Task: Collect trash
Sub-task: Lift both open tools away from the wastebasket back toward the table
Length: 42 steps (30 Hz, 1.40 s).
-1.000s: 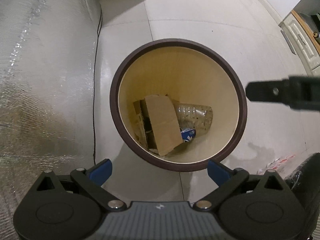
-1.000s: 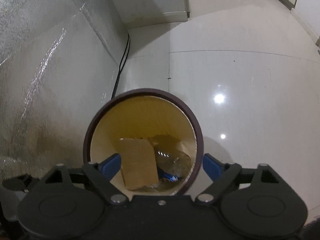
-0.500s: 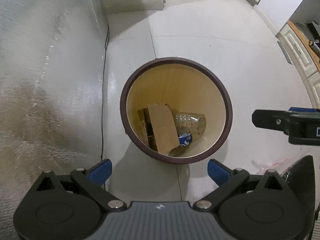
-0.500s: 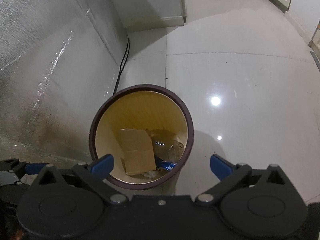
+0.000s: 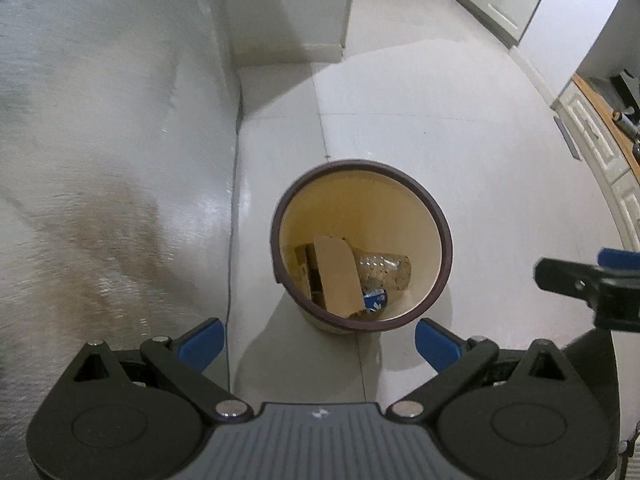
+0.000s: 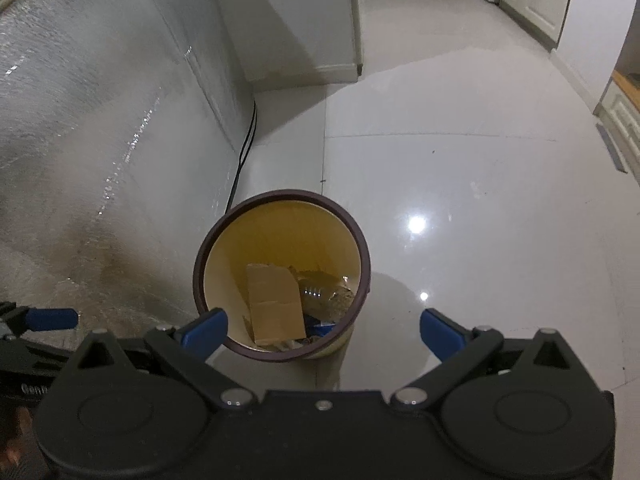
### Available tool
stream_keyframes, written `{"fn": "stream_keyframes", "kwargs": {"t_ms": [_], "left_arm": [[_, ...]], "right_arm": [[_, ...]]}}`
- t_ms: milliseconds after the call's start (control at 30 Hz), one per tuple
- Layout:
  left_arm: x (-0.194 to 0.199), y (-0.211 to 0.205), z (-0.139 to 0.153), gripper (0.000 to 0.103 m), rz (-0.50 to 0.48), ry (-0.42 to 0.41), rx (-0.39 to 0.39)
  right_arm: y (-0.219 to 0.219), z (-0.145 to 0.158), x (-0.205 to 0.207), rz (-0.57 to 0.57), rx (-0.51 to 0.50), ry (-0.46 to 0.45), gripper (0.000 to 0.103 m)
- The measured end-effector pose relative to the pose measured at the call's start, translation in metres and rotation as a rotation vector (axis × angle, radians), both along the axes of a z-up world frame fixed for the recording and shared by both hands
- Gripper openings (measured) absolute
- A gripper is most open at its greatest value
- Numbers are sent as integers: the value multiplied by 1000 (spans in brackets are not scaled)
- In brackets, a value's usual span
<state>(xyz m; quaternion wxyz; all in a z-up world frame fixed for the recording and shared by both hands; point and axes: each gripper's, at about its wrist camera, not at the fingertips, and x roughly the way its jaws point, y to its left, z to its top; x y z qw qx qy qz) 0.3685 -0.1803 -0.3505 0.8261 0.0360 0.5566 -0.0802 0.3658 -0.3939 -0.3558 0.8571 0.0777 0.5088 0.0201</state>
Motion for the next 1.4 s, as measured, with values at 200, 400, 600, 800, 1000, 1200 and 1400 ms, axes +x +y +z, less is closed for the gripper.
{"fn": "stream_keyframes", "kwargs": {"t_ms": [200,400,600,800,1000,1200,1400], "left_arm": [[-20,9,29,101,11,-50,11],[-51,12,63,101,-9,-91,19],[-83,10,93,101,-43,-144,18],[-112,10,131,101,-77,-214,-13],[-143,13,169,101,-103,-302,-45],[-177,21,203,101,-131,-380,-98],[-209,33,240,101,-158,-457,-153]], "right_arm": [[-2,22,-29,-22,-22,-32,103],[-5,44,-61,-49,-36,-55,103],[-6,74,-95,-69,-57,-92,103],[-4,107,-140,-88,-92,-145,103],[-3,146,-180,-123,-103,-240,103],[6,181,-216,-139,-114,-331,103],[17,215,-250,-156,-121,-423,103]]}}
